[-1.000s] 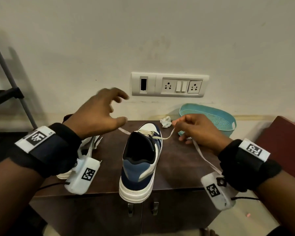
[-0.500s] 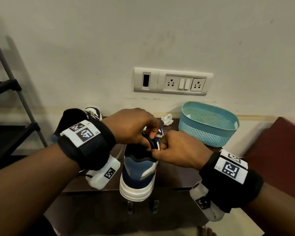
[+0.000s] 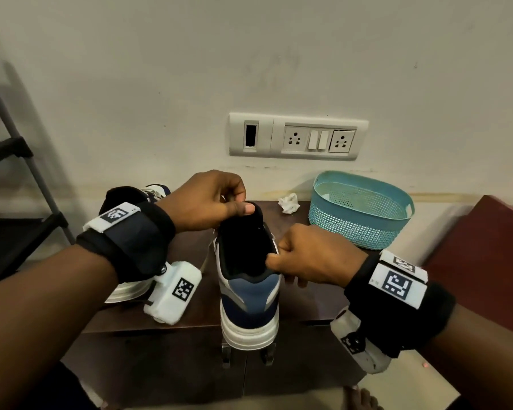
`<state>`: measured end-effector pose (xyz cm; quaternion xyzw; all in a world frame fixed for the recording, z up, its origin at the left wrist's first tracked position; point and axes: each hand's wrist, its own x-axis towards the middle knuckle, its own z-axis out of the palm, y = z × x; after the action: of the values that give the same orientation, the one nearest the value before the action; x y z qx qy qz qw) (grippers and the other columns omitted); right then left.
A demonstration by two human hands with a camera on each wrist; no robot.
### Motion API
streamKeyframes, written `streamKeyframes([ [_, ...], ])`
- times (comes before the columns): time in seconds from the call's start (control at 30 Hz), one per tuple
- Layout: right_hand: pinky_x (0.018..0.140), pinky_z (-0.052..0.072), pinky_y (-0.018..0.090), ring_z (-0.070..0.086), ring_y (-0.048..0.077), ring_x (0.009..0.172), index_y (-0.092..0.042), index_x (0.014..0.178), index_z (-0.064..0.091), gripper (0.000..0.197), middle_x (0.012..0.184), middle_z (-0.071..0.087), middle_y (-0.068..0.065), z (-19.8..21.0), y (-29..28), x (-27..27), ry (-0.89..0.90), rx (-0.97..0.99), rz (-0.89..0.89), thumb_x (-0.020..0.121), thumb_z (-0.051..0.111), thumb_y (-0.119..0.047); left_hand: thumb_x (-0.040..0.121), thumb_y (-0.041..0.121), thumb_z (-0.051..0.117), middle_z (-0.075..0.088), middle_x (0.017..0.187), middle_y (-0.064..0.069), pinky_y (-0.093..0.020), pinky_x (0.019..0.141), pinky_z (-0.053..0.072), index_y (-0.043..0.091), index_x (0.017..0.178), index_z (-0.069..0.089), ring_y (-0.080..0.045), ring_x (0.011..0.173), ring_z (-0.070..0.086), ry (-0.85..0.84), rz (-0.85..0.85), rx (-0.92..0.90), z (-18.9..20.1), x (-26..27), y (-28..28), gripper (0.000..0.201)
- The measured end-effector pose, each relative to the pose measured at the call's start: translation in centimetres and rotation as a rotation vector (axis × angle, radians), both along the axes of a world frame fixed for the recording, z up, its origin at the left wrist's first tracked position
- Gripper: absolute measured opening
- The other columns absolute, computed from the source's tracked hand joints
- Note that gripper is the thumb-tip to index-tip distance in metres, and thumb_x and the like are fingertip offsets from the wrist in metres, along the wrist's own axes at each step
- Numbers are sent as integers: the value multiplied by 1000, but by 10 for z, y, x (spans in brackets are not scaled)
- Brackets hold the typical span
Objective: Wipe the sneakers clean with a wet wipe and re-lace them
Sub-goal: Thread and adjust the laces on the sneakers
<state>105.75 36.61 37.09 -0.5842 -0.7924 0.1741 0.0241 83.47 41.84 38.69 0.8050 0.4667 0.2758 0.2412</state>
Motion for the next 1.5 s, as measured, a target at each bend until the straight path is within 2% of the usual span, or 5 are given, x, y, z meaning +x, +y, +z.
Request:
streamKeyframes([
  [0.17, 67, 45, 34, 60, 17, 86, -29, 100, 55, 45, 93, 63, -10, 1, 10, -3, -1, 395, 4, 80, 63, -69, 90, 39, 72, 62, 71, 17, -21, 64, 42, 30, 82, 60, 1, 67, 57, 89, 11, 87, -1, 5, -5, 17],
  [0.37, 51, 23, 29, 45, 18, 66, -25, 70, 37, 39, 65, 45, -7, -3, 18, -9, -20, 413, 85, 95, 54, -51, 77, 43, 82, 64, 104, 20, -23, 76, 48, 41, 105, 59, 4, 90, 59, 285, -85, 117, 4, 12, -15, 36],
  [0.73, 56, 29, 32, 48, 20, 70, -27, 74, 39, 27, 66, 46, -6, -10, 16, -13, 1, 403, 104, 94, 52, -40, 85, 40, 76, 63, 77, 13, -30, 64, 41, 26, 84, 61, -3, 75, 56, 298, 29, 219, 2, 17, -4, 20],
  [0.97, 55, 30, 33, 48, 12, 59, -21, 70, 39, 35, 63, 50, -3, -17, 14, -8, 123, 367, 91, 94, 56, -40, 85, 41, 77, 67, 87, 11, -29, 67, 43, 28, 80, 61, -2, 77, 60, 232, 73, 108, 5, 14, 0, 21],
  [1.5, 55, 38, 19, 49, 4, 49, -14, 69, 53, 42, 52, 56, -6, -24, 24, 4, 630, -47, 134, 94, 69, -43, 74, 60, 79, 63, 99, 9, -33, 77, 57, 32, 109, 53, -7, 85, 63, 245, 140, -111, -10, -5, -36, 52],
])
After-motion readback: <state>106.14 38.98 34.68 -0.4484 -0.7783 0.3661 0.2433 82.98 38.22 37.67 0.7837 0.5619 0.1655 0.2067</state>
